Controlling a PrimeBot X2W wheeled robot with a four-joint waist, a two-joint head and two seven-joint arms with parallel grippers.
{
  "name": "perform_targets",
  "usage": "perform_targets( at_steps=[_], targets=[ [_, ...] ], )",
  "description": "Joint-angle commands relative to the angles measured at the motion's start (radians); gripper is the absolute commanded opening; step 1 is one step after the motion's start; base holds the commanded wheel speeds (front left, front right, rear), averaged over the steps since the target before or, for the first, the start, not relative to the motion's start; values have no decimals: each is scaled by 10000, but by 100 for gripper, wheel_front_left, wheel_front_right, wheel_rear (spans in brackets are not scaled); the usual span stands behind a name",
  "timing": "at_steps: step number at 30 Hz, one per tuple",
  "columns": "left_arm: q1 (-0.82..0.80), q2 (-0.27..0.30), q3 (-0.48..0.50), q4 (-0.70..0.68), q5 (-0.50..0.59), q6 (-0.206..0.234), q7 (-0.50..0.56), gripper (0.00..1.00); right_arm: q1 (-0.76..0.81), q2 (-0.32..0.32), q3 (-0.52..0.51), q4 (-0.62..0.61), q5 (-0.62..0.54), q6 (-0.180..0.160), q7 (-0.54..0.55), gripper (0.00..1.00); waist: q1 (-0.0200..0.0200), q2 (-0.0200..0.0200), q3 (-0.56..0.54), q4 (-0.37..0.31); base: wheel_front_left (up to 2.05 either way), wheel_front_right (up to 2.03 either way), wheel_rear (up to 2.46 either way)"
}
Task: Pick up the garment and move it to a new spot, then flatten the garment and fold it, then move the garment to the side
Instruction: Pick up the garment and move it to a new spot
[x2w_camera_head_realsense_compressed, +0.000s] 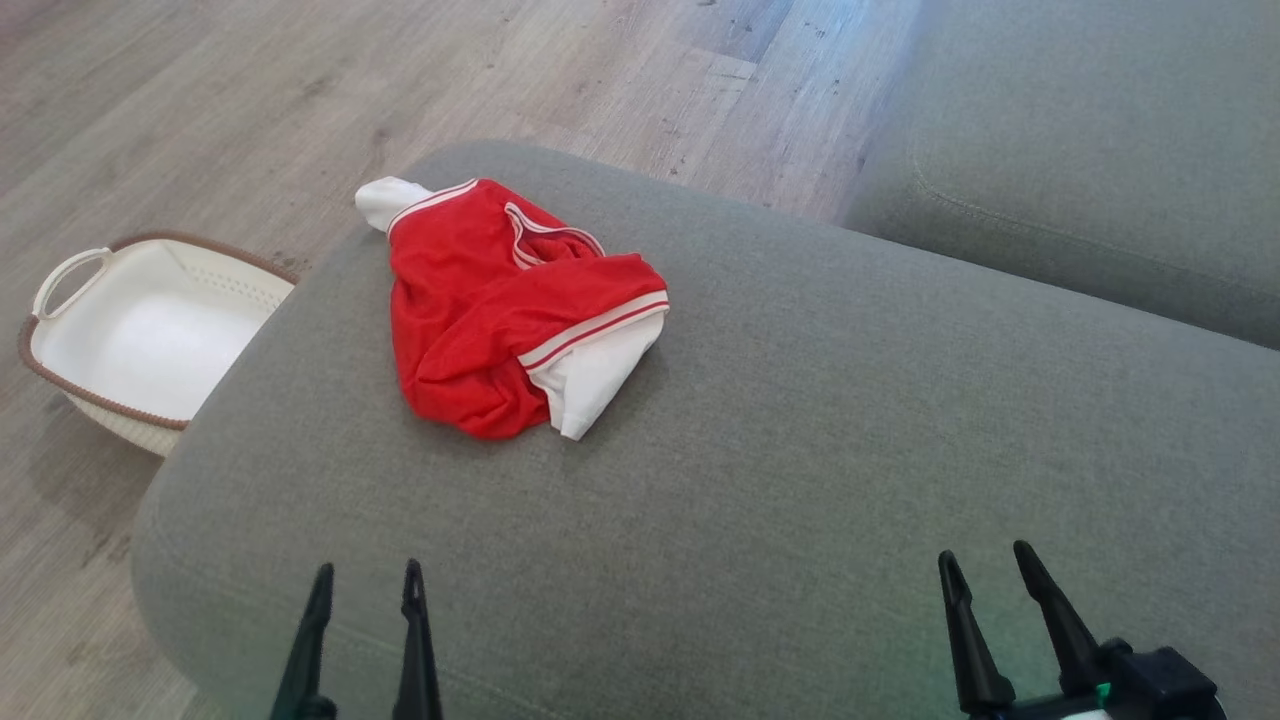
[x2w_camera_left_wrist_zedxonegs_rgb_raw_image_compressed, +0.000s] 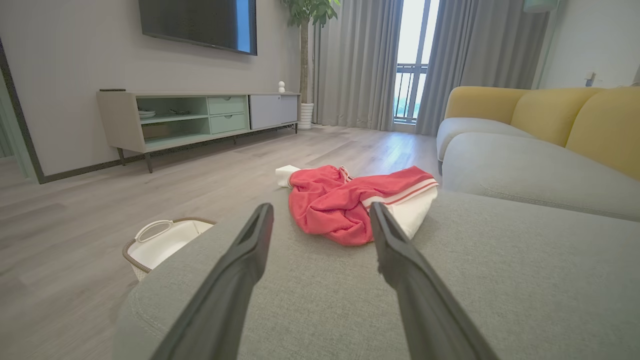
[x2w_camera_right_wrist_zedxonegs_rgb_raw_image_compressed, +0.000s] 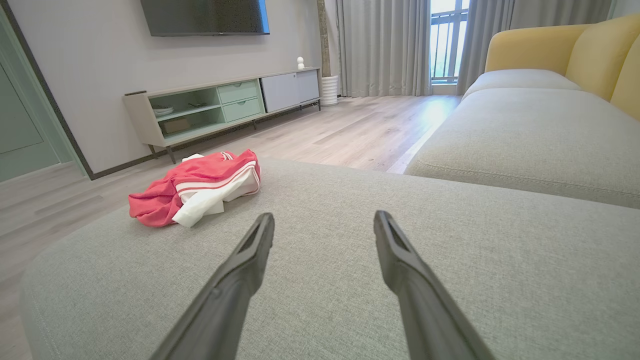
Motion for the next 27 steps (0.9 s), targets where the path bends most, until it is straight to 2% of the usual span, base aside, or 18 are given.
perform_targets(
  at_steps=[1, 6, 9, 11, 15, 18, 21, 27],
  targets=[
    [-535, -66, 447, -409, 123, 90, -53, 100, -427, -228, 211, -272, 88, 67, -122, 100, -2, 0, 1, -4, 0, 0, 0],
    [-1001, 284, 725, -426, 425, 55, -53, 100, -260, -290, 99, -320, 90, 67, -122, 100, -2, 0, 32, 43, 0, 0, 0],
    [-1793, 716, 1064, -515, 518, -44, -53, 100, -140, -439, 89, -415, 3, 67, -122, 100, -2, 0, 322, -76, 0, 0, 0],
    [-2529, 1003, 1282, -491, 472, -197, -53, 100, -119, -620, 65, -500, -62, 67, -122, 100, -2, 0, 606, -173, 0, 0, 0],
    [-4944, 1526, 1576, -279, 308, -610, -53, 100, -518, -1428, 24, -849, -212, 67, -122, 100, -2, 0, 2010, -524, 0, 0, 0],
    [-6653, 1643, 1635, 525, -30, -932, 204, 100, -922, -2007, 0, -1034, -309, 67, -122, 100, -2, 0, 2835, -741, 0, 0, 0],
    [-8446, 1477, 1559, 1873, -562, -1313, 921, 100, -1396, -2552, -42, -1209, -403, 67, -122, 100, -2, 0, 3650, -909, 0, 0, 0],
    [-11728, 1247, 1504, 5536, -1292, -1645, 3240, 100, -2445, -3563, 84, -1800, -519, 67, 181, 100, -2, 0, 4949, -1447, 0, 0, 0]
  ],
)
